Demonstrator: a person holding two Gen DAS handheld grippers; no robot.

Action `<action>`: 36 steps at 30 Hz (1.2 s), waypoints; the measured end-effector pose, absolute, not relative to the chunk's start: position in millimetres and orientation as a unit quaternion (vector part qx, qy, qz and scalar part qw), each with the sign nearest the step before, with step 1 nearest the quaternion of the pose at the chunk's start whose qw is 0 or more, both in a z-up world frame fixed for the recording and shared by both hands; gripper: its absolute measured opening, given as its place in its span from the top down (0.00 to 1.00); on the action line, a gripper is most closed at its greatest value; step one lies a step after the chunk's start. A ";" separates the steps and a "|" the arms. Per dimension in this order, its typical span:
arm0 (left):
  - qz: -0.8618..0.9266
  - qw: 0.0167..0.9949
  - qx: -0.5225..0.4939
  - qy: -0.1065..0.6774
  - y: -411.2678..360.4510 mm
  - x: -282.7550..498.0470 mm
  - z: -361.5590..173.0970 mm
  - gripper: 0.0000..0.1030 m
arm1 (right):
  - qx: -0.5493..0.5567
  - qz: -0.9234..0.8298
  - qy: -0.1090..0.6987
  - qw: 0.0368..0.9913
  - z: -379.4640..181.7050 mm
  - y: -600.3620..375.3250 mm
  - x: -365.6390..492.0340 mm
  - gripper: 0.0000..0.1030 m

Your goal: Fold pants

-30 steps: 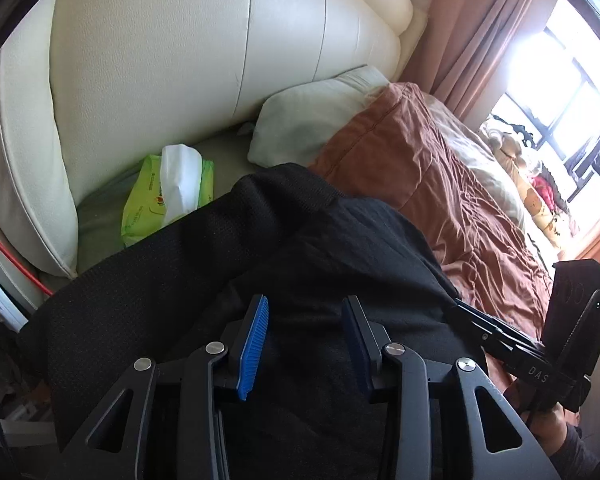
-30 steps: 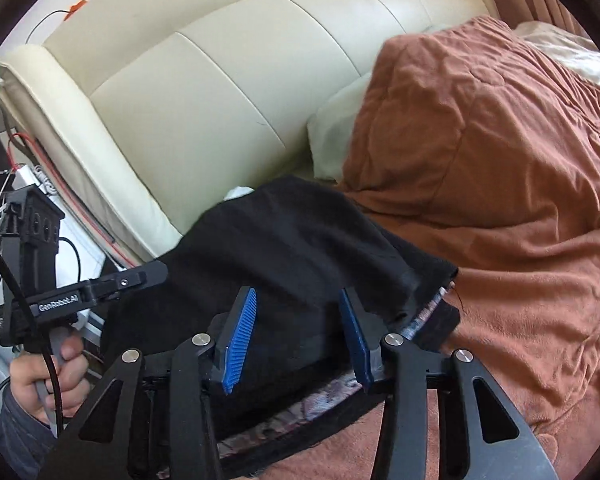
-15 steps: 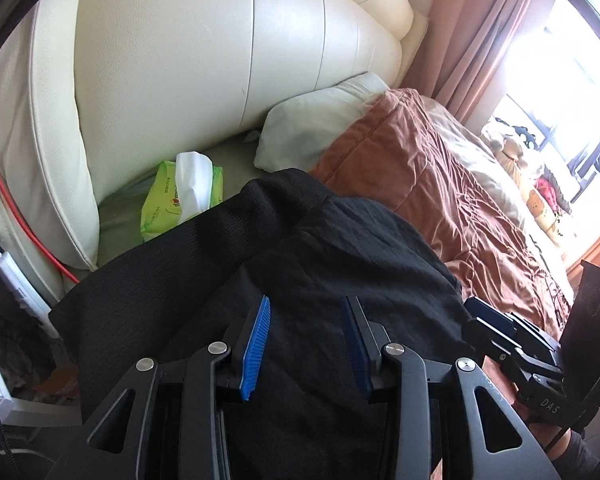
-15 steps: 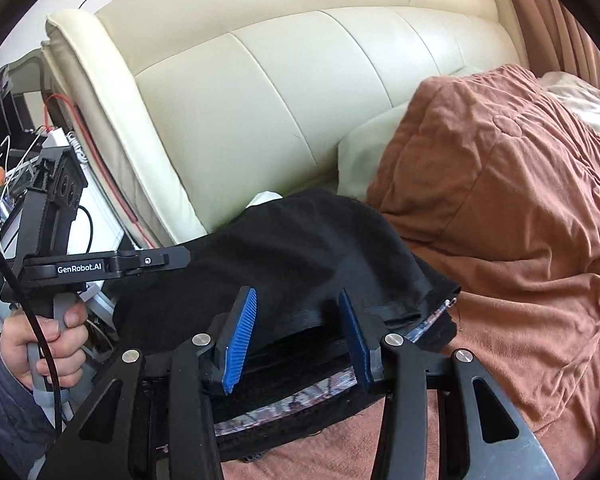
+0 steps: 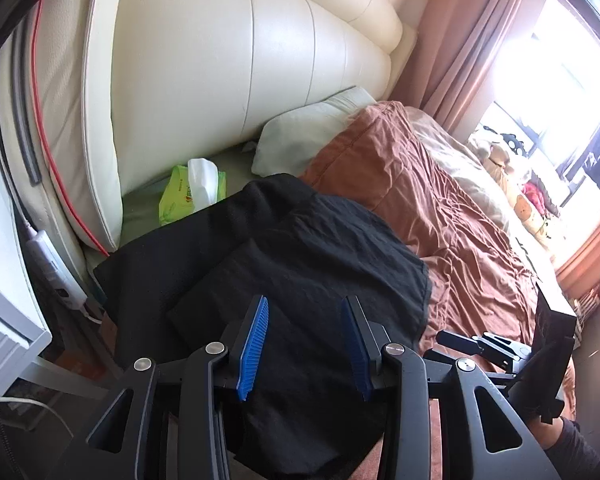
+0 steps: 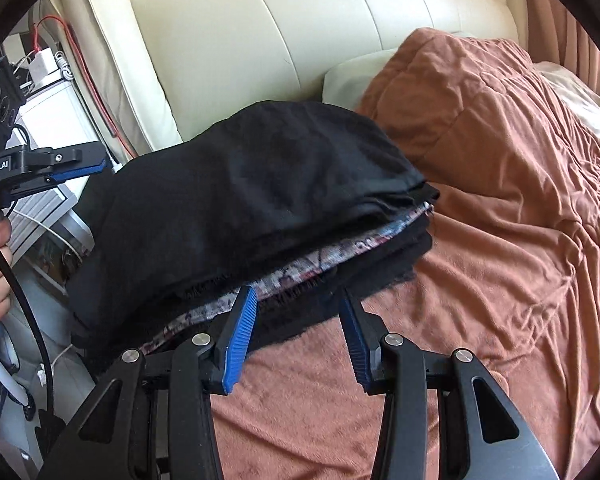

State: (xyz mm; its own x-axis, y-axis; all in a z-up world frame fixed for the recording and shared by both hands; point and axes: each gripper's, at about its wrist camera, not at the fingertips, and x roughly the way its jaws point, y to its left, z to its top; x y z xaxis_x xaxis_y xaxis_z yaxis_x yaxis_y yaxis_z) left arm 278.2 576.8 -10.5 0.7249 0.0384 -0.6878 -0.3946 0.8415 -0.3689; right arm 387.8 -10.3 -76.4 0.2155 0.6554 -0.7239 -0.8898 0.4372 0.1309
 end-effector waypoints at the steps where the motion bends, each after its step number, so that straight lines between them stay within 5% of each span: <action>1: 0.117 0.895 -0.253 0.349 573.2 275.6 -7.1 0.61 | -0.155 0.504 0.372 0.764 -72.1 -16.9 388.1 0.60; 5: 0.104 0.898 -0.251 0.346 556.7 264.9 6.2 0.57 | -0.141 0.490 0.381 0.771 -54.1 -43.6 385.5 0.60; 9: 0.098 0.904 -0.247 0.334 538.1 252.3 22.1 0.37 | -0.131 0.476 0.383 0.780 -31.4 -77.4 368.5 0.59; 13: 0.092 0.912 -0.240 0.321 517.9 237.2 39.1 0.18 | -0.119 0.467 0.368 0.795 -4.1 -109.6 353.2 0.30; 21: 0.061 0.931 -0.205 0.295 463.1 209.7 75.8 0.00 | -0.133 0.449 0.328 0.820 39.5 -170.3 298.6 0.00; 36: 0.030 0.947 -0.159 0.278 368.4 159.5 116.5 0.00 | -0.107 0.412 0.283 0.859 94.2 -282.8 223.4 0.00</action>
State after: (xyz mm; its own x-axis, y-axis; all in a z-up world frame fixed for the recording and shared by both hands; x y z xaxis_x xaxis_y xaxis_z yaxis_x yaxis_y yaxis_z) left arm 159.5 368.4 116.5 0.8435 -0.0313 -0.5362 -0.1453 0.9477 -0.2841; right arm 223.4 -282.8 94.2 0.5001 0.6473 -0.5753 -0.7686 0.6379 0.0495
